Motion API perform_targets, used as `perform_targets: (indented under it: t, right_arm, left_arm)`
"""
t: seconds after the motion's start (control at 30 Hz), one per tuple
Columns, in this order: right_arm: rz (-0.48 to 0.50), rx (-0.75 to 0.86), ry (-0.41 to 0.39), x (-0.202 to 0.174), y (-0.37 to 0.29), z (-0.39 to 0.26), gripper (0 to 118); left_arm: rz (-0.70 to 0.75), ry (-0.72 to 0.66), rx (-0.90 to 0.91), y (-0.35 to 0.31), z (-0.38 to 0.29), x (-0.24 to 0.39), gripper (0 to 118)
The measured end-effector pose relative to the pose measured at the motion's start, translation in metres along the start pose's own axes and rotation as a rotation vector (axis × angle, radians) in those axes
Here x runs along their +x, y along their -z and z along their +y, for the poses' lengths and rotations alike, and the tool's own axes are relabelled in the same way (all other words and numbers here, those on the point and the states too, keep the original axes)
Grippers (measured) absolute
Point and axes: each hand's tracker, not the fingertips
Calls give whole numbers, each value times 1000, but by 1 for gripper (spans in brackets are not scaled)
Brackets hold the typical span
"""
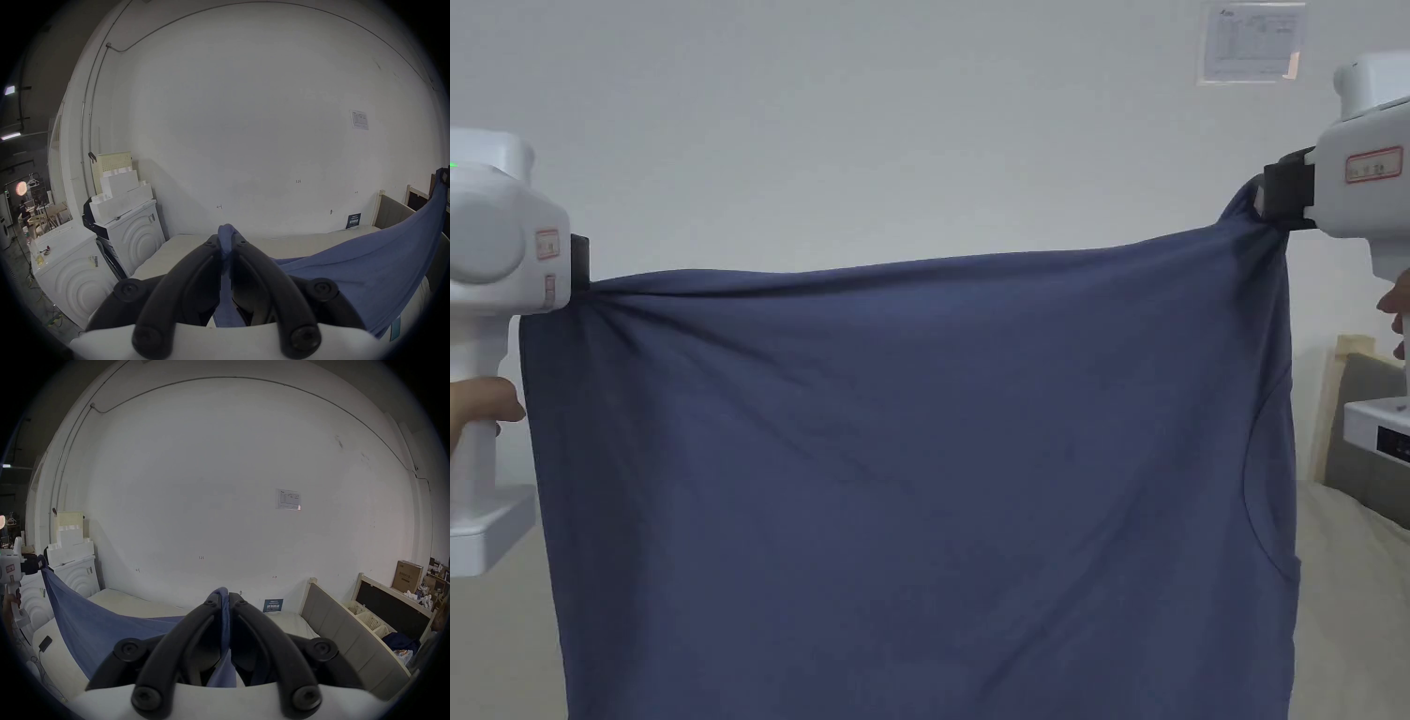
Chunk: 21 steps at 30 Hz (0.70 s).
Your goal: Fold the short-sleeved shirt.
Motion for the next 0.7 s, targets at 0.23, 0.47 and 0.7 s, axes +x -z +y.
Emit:
perform_targets:
  t: [0.23, 0.47, 0.7]
  right_arm:
    - [-6, -24, 26, 8, 72, 6, 10]
    - [-6, -44, 35, 8, 144, 17, 10]
    - [-2, -38, 55, 9, 197, 24, 10]
  left_arm:
    - [11, 35, -10, 55, 9, 18, 6]
    - [23, 48, -25, 85, 14, 19, 6]
    - [41, 42, -17, 184, 24, 30, 6]
